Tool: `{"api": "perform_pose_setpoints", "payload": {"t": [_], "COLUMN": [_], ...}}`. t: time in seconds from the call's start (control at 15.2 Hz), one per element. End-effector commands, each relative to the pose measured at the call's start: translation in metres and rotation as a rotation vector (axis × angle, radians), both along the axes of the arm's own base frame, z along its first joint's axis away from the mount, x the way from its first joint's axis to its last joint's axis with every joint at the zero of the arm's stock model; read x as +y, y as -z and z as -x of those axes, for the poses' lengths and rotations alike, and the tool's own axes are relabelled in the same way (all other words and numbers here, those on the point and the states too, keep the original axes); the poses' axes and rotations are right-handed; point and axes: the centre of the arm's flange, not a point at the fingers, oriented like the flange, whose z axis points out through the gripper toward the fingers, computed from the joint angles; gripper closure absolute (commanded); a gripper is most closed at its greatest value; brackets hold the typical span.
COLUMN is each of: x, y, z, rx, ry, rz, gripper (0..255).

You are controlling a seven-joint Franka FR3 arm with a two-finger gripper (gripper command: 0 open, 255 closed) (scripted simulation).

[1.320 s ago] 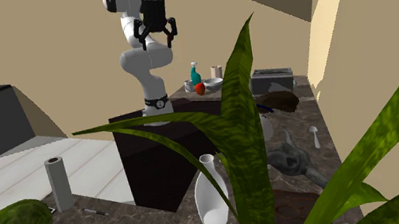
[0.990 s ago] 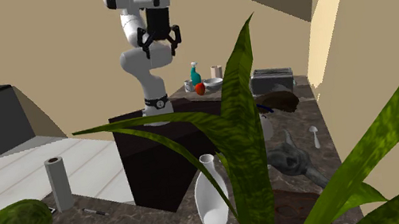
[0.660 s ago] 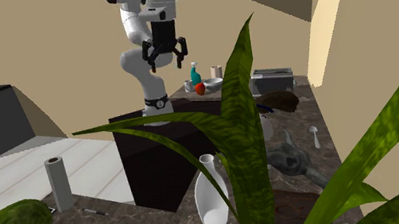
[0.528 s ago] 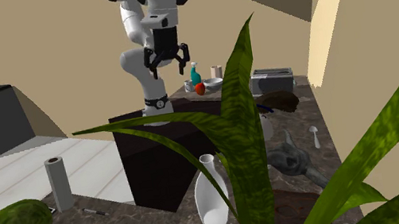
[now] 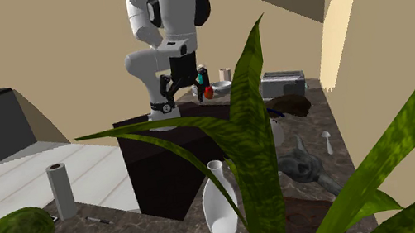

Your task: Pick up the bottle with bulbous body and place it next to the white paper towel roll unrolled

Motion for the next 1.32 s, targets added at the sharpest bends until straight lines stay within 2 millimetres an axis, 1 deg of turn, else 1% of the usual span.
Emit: {"api": "perform_pose_setpoints", "payload": {"t": [0.0, 0.92, 1.25], "x": [0.000, -0.007, -0.007], "y": [0.021, 0.137, 0.163], "z": [-0.021, -0.158, -0.156], "rx": [-0.006, -0.036, -0.036], "ry": [-0.001, -0.004, -0.004], "rz": [-0.004, -0.032, -0.032], "gripper": [0, 0, 0]}}
